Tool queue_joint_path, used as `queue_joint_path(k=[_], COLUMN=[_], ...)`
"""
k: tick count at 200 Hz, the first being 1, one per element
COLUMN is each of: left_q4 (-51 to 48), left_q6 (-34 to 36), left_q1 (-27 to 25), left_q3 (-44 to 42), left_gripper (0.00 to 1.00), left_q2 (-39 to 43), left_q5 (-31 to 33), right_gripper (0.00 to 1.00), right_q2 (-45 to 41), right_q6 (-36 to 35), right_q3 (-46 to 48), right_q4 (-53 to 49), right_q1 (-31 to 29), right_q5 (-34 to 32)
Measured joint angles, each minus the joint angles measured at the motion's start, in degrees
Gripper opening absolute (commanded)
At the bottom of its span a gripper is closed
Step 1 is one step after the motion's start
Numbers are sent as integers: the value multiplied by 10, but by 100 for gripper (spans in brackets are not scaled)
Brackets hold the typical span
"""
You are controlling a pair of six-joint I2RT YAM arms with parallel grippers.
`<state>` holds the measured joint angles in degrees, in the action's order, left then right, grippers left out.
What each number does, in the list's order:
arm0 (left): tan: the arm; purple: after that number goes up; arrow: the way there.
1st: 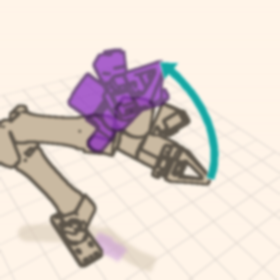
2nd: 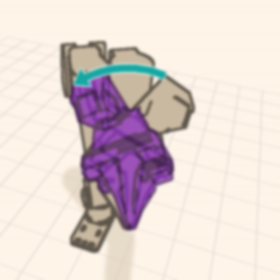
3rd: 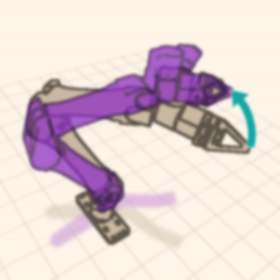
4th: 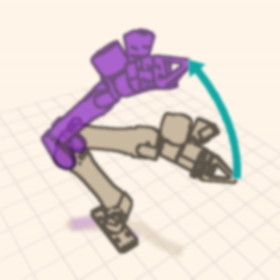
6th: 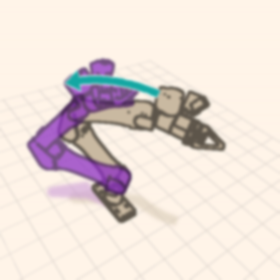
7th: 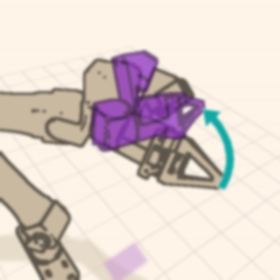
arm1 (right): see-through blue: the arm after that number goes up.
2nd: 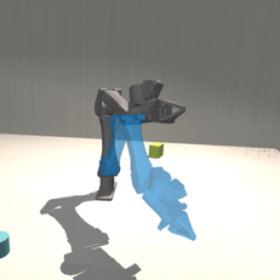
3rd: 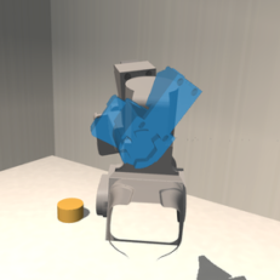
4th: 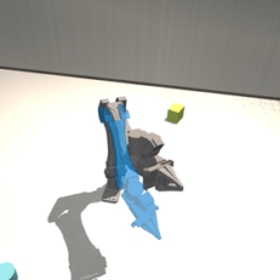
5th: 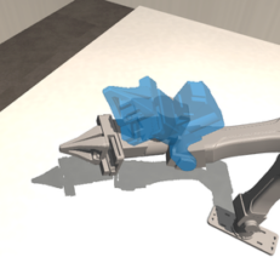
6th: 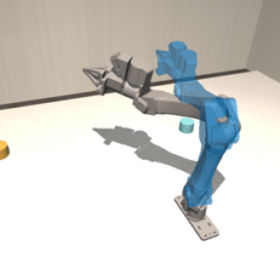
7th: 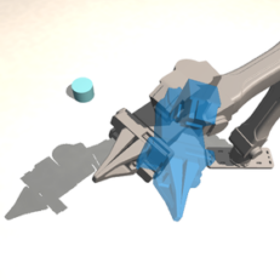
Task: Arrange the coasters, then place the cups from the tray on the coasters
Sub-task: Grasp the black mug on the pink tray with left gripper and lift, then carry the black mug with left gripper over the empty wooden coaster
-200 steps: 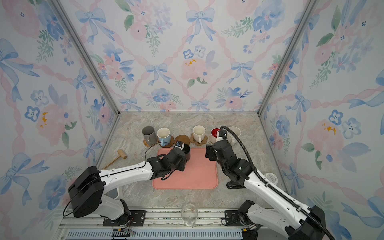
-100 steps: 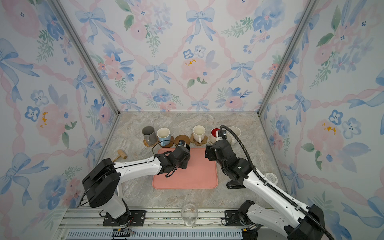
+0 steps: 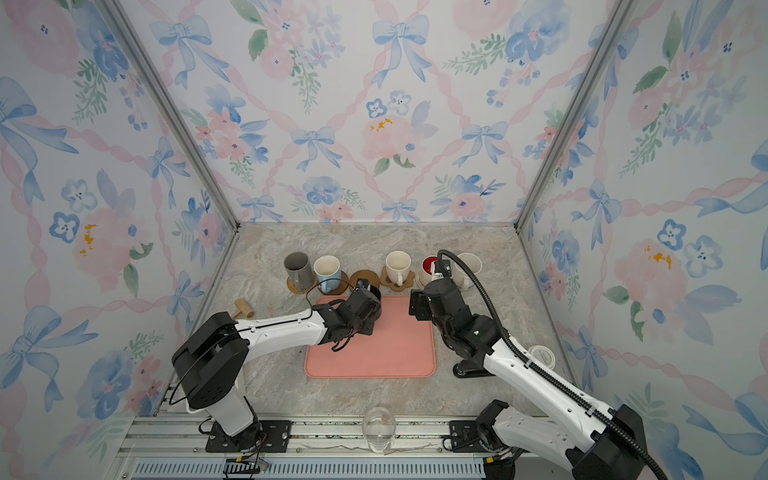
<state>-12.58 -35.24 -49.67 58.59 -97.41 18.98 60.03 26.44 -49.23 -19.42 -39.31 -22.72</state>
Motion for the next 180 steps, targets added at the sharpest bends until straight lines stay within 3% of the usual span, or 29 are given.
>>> queue_joint_path(k=[42,118,180], left_q4=[0,-11,-38], left_q6=[0,1,1], left_q1=[2,1,-3], left_q3=[3,6,5], left_gripper=[0,0,0], left_q2=[-5,-2,56], left_q5=[2,13,40], right_gripper=[84,84,84], right_q2=[1,3,4], right_q6=[0,0,0], right_q3=[0,0,0], right_q4=[0,0,0], right_q1=[3,3,3], right_q5=[2,5,11])
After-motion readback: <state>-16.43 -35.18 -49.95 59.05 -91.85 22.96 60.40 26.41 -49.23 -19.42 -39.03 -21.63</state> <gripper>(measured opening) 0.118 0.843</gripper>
